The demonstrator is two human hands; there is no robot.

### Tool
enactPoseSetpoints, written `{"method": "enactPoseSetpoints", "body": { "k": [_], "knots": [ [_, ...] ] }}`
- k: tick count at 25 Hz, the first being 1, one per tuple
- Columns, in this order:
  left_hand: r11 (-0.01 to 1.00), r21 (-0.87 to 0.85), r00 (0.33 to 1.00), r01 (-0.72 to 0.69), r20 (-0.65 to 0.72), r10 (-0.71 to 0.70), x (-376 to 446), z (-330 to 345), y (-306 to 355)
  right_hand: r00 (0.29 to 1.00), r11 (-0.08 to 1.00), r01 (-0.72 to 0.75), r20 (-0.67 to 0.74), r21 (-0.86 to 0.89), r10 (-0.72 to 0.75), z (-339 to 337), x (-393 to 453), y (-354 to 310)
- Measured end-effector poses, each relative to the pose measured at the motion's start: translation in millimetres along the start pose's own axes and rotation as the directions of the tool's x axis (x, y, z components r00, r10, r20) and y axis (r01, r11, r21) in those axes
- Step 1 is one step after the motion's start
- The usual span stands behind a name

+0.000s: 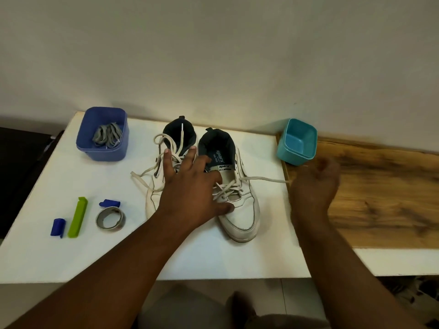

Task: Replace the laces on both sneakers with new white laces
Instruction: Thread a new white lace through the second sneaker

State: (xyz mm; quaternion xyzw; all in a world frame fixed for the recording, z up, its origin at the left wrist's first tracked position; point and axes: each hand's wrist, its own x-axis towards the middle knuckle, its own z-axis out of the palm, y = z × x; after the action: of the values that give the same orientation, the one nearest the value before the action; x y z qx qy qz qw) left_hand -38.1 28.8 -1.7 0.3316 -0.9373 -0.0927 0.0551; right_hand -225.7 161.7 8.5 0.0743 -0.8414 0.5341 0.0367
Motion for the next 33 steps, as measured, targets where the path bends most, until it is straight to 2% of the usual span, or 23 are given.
{"method": "enactPoseSetpoints", "body": {
  "k": [1, 2, 3, 4, 6, 7, 8, 9, 10, 11, 12, 13, 14, 16, 18, 20, 24, 26, 28, 30, 31, 32, 33],
  "knots": [
    [1.000, 0.010, 1.000, -0.013, 0.001, 0.013, 1, -1, -2, 0.958, 0.963, 0.223, 0.217, -0.151, -0.188, 4, -10, 1],
    [0.999, 0.020, 1.000, -0.025, 0.002, 0.025, 1, -1, -3, 0.852, 0.870, 0.416, 0.449, -0.264, -0.271, 9, -22, 0],
    [0.999, 0.027, 0.999, -0.035, 0.005, 0.035, 2, -2, -5, 0.741, 0.782, 0.535, 0.623, -0.321, -0.251, 14, -34, -1],
    [0.999, 0.028, 0.999, -0.042, 0.008, 0.042, 3, -2, -6, 0.675, 0.723, 0.595, 0.707, -0.352, -0.211, 18, -42, -2],
    [0.999, 0.018, 0.999, -0.048, 0.011, 0.048, 4, -3, -10, 0.685, 0.696, 0.629, 0.670, -0.346, -0.287, 19, -42, -5],
    [0.999, 0.013, 0.999, -0.048, 0.012, 0.048, 5, -3, -12, 0.734, 0.750, 0.588, 0.590, -0.304, -0.337, 17, -38, -4],
    [0.999, 0.010, 0.999, -0.047, 0.018, 0.047, 5, -3, -13, 0.823, 0.847, 0.478, 0.455, -0.233, -0.340, 14, -30, -5],
    [0.999, 0.011, 0.999, -0.046, 0.027, 0.045, 5, -3, -14, 0.919, 0.940, 0.309, 0.299, -0.144, -0.256, 10, -18, -5],
    [0.999, 0.015, 0.999, -0.044, 0.032, 0.044, 5, -3, -14, 0.980, 0.991, 0.116, 0.166, -0.059, -0.105, 5, -8, -4],
    [0.999, 0.020, 0.998, -0.045, 0.034, 0.044, 4, -3, -15, 0.995, 0.999, -0.037, 0.094, -0.006, 0.038, 1, 0, -1],
    [0.999, 0.024, 0.998, -0.045, 0.033, 0.045, 4, -2, -14, 0.990, 0.994, -0.103, 0.090, -0.048, 0.107, -1, 2, 2],
    [0.999, 0.023, 0.998, -0.046, 0.034, 0.045, 4, -2, -14, 0.983, 0.984, -0.066, 0.157, -0.166, 0.092, 1, -3, 3],
    [0.999, 0.021, 0.998, -0.046, 0.033, 0.046, 4, -2, -14, 0.959, 0.954, 0.050, 0.281, -0.297, 0.037, 4, -13, 2],
    [0.999, 0.025, 0.999, -0.047, 0.019, 0.046, 4, -1, -13, 0.833, 0.822, 0.387, 0.540, -0.417, -0.119, 12, -33, -2],
    [0.999, 0.023, 0.999, -0.045, 0.001, 0.045, 3, -1, -13, 0.717, 0.685, 0.584, 0.673, -0.436, -0.183, 19, -43, -11],
    [0.999, 0.015, 0.999, -0.044, -0.008, 0.044, 3, -1, -15, 0.723, 0.638, 0.603, 0.666, -0.478, -0.184, 17, -37, -11],
    [0.999, 0.013, 0.999, -0.047, 0.021, 0.047, 3, -5, -18, 0.930, 0.651, 0.365, 0.291, -0.666, -0.224, -5, -13, -5],
    [0.999, 0.003, 0.999, -0.046, 0.028, 0.046, 2, -6, -19, 0.949, 0.613, 0.305, 0.282, -0.729, -0.138, -6, -13, -4],
    [0.999, -0.016, 0.999, -0.046, 0.026, 0.047, 1, -6, -19, 0.884, 0.600, 0.422, 0.455, -0.679, -0.106, 2, -25, -6],
    [0.998, -0.033, 0.998, -0.053, 0.016, 0.053, 1, -6, -19, 0.728, 0.620, 0.611, 0.657, -0.492, -0.196, 14, -39, -5],
    [0.998, -0.041, 0.998, -0.053, 0.013, 0.054, 1, -5, -19, 0.667, 0.610, 0.667, 0.708, -0.427, -0.234, 20, -42, -6],
    [0.997, -0.050, 0.999, -0.053, 0.011, 0.054, 1, -6, -19, 0.651, 0.594, 0.689, 0.716, -0.416, -0.253, 23, -42, -7],
    [0.997, -0.059, 0.999, -0.053, 0.007, 0.054, 1, -5, -19, 0.677, 0.580, 0.680, 0.688, -0.449, -0.261, 23, -38, -7]
  ]
}}
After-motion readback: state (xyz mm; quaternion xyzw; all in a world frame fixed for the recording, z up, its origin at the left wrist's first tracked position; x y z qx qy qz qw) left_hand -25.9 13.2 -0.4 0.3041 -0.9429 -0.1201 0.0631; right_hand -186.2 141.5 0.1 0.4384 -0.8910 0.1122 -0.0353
